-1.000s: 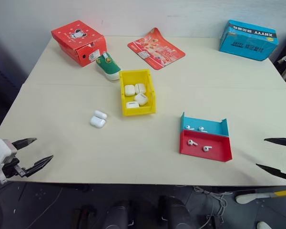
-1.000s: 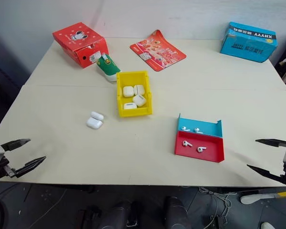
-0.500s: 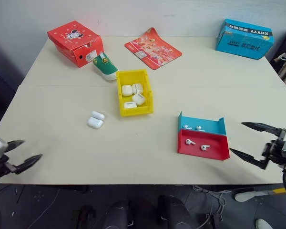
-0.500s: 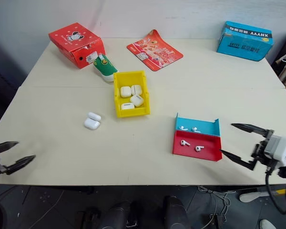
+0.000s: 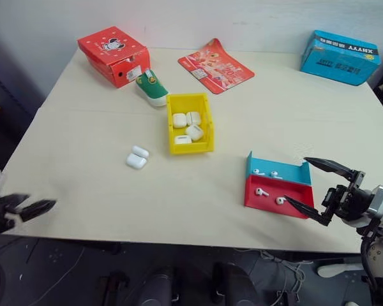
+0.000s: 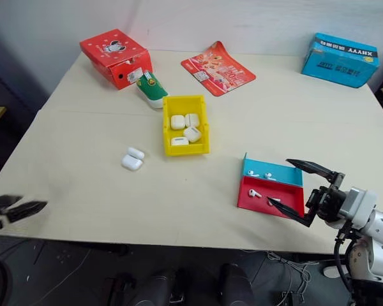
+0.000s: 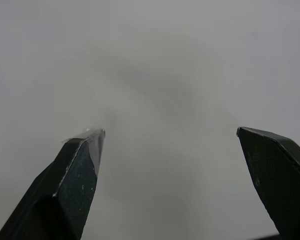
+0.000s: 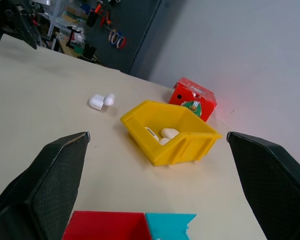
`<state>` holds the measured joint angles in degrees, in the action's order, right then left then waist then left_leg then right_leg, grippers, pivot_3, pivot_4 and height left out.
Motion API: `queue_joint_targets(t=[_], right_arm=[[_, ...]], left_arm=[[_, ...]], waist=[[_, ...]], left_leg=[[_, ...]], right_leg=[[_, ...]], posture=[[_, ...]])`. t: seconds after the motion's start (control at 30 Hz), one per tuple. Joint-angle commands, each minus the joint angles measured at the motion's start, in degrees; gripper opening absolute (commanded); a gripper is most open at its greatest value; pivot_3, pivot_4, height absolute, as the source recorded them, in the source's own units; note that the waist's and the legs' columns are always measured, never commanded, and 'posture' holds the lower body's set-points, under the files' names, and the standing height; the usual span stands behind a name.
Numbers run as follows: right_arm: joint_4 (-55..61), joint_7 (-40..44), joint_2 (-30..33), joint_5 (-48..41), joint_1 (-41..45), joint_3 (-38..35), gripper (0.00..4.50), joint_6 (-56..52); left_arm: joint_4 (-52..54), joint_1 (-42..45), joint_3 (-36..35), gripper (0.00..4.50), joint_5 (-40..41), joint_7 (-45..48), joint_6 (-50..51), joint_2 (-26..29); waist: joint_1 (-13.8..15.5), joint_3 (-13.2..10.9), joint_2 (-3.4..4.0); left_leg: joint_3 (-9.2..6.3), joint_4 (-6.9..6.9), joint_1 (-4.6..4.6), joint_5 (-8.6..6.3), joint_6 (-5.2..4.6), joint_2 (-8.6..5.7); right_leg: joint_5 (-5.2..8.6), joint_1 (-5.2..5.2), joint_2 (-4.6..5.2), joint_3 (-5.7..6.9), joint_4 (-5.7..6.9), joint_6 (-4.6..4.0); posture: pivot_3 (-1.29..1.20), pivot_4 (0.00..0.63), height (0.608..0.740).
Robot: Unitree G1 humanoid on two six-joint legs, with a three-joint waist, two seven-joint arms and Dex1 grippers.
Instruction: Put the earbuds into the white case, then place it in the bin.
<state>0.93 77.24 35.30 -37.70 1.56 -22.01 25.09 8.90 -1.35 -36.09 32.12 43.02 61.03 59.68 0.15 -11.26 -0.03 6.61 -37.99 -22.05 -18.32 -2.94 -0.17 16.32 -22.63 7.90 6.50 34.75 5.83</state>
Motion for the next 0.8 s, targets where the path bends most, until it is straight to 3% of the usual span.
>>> queue_joint_targets(t=[0.03,0.17,0.27,0.4,0.6,0.8], right_arm=[[0.33,1.09,2.0,-0.3,-0.22,-1.66,4.5,0.86],[0.41,1.36,3.04,0.45,-0.37,-1.51,4.5,0.71],[0.72,0.83,3.16,0.78,-0.34,-1.3,4.5,0.47],[1.58,-0.37,2.77,1.31,-0.94,-1.01,4.5,0.0],[3.36,-2.38,2.07,2.39,-4.02,-0.89,4.5,0.06],[3.5,-2.77,1.87,2.24,-6.59,-1.7,4.5,1.21]], left_arm=[[4.65,11.68,6.37,4.47,4.17,-5.03,13.04,1.73],[2.4,28.84,20.25,4.47,3.59,-7.69,20.28,0.38],[-3.04,39.21,32.46,4.47,0.22,-6.26,18.01,-1.7],[-11.74,46.82,45.39,4.47,-6.12,-3.74,11.28,-5.05],[-26.13,54.76,50.62,4.47,-12.85,-3.29,3.89,-12.79],[-31.06,57.15,53.89,4.47,-16.65,0.33,1.85,-16.05]], waist=[[-0.15,-0.01,0.01],[-0.37,-0.01,0.01],[-0.23,-0.01,0.01],[-0.25,-0.02,0.0],[-0.01,-0.08,-0.11],[0.07,-0.08,-0.12]], left_leg=[[0.0,0.0,0.0,0.02,0.02,-0.01],[0.02,-0.02,0.01,0.07,-0.01,-0.01],[0.12,-0.06,0.02,0.14,-0.01,0.02],[0.26,-0.07,0.07,0.35,-0.21,0.04],[0.26,-0.16,0.0,0.5,-0.33,0.09],[0.27,-0.23,-0.04,0.55,-0.42,0.04]], right_leg=[[0.0,-0.03,0.0,0.0,0.05,0.0],[0.0,-0.03,-0.18,-0.01,0.39,0.0],[0.0,-0.02,-0.36,-0.04,0.41,0.01],[0.01,-0.04,-0.43,-0.16,0.48,0.01],[0.01,-0.05,-0.43,-0.17,0.45,0.02],[-0.01,-0.05,-0.37,-0.18,0.46,0.04]], posture=[[0.0,0.15,0.74],[0.0,0.15,0.74],[0.0,0.15,0.74],[0.0,0.15,0.74],[0.0,0.15,0.74],[0.0,0.15,0.74]])
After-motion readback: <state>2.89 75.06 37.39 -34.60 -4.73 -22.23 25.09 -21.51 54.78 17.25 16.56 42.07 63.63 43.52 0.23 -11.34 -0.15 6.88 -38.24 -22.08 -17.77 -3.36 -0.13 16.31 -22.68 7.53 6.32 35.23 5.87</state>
